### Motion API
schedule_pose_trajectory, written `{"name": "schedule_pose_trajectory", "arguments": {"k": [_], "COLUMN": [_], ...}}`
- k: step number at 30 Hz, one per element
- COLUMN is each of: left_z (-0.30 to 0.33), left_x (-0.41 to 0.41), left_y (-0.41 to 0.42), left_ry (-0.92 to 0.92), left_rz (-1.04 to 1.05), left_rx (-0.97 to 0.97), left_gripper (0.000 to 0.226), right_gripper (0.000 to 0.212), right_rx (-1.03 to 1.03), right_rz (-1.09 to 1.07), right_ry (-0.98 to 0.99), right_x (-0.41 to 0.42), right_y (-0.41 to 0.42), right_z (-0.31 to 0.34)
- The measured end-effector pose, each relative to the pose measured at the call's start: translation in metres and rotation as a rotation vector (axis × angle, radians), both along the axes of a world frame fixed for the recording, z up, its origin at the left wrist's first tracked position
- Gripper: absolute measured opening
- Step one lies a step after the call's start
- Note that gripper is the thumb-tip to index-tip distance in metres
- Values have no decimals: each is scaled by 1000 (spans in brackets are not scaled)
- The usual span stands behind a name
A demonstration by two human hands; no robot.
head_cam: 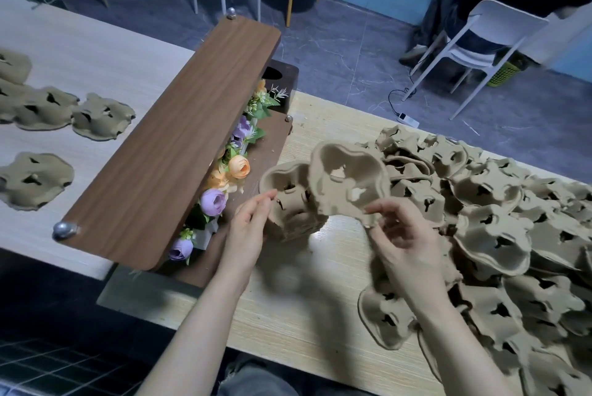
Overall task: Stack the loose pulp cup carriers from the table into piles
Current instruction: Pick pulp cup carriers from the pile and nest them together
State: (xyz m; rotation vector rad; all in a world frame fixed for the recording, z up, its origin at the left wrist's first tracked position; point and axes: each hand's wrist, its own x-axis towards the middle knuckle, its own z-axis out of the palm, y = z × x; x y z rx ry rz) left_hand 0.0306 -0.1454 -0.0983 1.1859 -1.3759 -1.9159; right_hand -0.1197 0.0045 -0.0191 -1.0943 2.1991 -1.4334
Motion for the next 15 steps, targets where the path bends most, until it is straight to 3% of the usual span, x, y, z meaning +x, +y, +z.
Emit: {"name": "schedule_pose_trajectory", "arguments": {"k": [2, 7, 10, 15], "left_z": [1, 2, 1, 7], "left_x": [1, -1, -1, -6], "left_y": [1, 0, -1, -7], "left_ry": [21, 27, 42, 41], "left_rz": [11, 46, 34, 40], "left_rx": [34, 130, 86, 26], "left_gripper": [29, 60, 77, 49], "right_gripper": [31, 28, 32, 46], "right_rx": [0, 54, 123, 146], "right_rz": [68, 218, 259, 109], "right_ry": [15, 94, 131, 124], "right_x": [-1, -6, -12, -14], "right_y": [-15, -42, -50, -44], "right_z": [-7, -22, -29, -39]}}
